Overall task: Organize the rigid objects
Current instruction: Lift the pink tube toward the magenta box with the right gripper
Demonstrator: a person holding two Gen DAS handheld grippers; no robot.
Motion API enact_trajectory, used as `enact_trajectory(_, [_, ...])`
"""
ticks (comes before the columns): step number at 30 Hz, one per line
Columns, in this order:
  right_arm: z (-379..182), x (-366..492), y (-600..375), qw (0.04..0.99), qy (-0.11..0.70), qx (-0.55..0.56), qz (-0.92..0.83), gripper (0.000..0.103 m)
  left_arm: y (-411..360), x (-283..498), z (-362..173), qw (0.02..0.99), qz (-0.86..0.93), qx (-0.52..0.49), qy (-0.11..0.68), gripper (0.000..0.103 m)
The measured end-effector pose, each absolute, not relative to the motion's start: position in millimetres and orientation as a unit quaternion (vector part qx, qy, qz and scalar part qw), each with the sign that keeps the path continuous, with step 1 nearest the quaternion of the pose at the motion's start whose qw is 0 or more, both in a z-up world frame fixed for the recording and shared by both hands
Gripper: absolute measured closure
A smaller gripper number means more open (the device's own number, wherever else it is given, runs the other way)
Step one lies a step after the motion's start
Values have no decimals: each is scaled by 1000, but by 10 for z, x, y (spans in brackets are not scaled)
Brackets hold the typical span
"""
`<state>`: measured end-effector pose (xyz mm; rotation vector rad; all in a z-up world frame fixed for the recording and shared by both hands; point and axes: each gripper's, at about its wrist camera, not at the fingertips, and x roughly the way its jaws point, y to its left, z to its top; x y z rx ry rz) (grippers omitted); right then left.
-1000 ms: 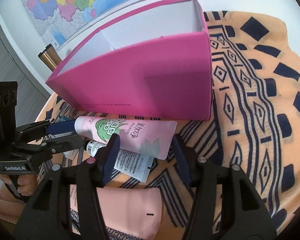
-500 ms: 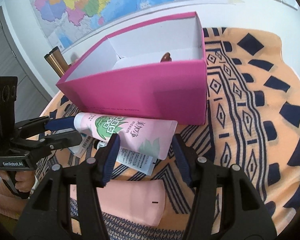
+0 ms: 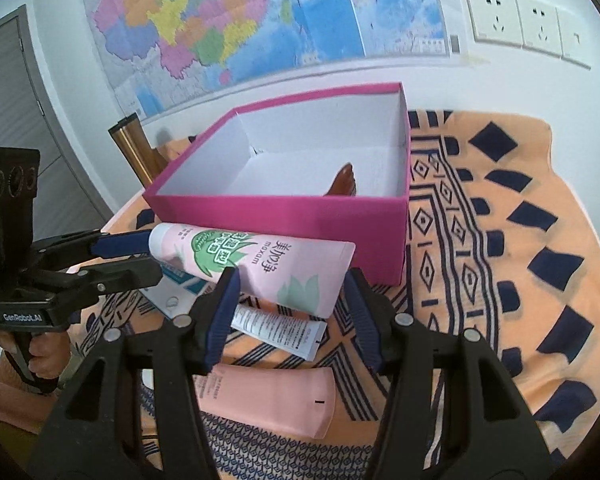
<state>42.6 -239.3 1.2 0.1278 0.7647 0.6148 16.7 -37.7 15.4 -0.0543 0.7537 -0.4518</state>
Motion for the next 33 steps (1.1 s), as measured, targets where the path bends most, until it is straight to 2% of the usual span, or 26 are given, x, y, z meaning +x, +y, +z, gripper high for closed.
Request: enact_trajectory(33, [423, 752, -2394, 901, 315, 44, 294, 46, -386, 508, 448, 920, -211, -19, 331, 48])
